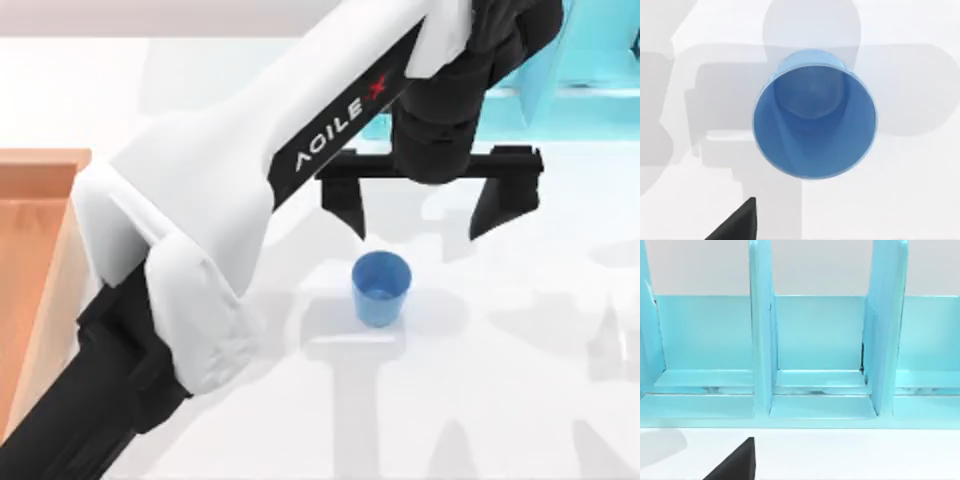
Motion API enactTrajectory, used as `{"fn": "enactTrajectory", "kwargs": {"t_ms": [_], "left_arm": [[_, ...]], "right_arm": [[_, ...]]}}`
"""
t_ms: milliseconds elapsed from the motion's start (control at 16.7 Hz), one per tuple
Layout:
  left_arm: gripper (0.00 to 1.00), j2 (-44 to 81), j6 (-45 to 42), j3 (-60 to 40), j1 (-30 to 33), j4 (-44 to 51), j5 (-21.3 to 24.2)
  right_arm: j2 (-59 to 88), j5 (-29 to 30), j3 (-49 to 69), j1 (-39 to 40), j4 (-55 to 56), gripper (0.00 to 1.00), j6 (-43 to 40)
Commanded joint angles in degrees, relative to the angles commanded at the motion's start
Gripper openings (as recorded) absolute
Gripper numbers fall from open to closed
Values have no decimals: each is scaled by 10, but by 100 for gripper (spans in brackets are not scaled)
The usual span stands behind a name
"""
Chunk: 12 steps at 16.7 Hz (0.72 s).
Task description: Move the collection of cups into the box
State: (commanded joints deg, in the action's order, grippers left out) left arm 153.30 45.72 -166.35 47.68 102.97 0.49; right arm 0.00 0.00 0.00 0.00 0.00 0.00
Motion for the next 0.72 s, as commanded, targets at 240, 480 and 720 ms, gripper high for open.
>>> {"fn": "enactTrajectory", "kwargs": {"t_ms": [240, 480, 720], "left_arm": [[100, -5, -1, 23, -1, -19, 0], [100, -32, -2, 136, -2, -104, -1], [100, -74, -2, 304, -2, -224, -1]], "right_arm": [[0, 0, 0, 0, 0, 100, 0], [0, 0, 0, 0, 0, 100, 0], [0, 0, 0, 0, 0, 100, 0]]}}
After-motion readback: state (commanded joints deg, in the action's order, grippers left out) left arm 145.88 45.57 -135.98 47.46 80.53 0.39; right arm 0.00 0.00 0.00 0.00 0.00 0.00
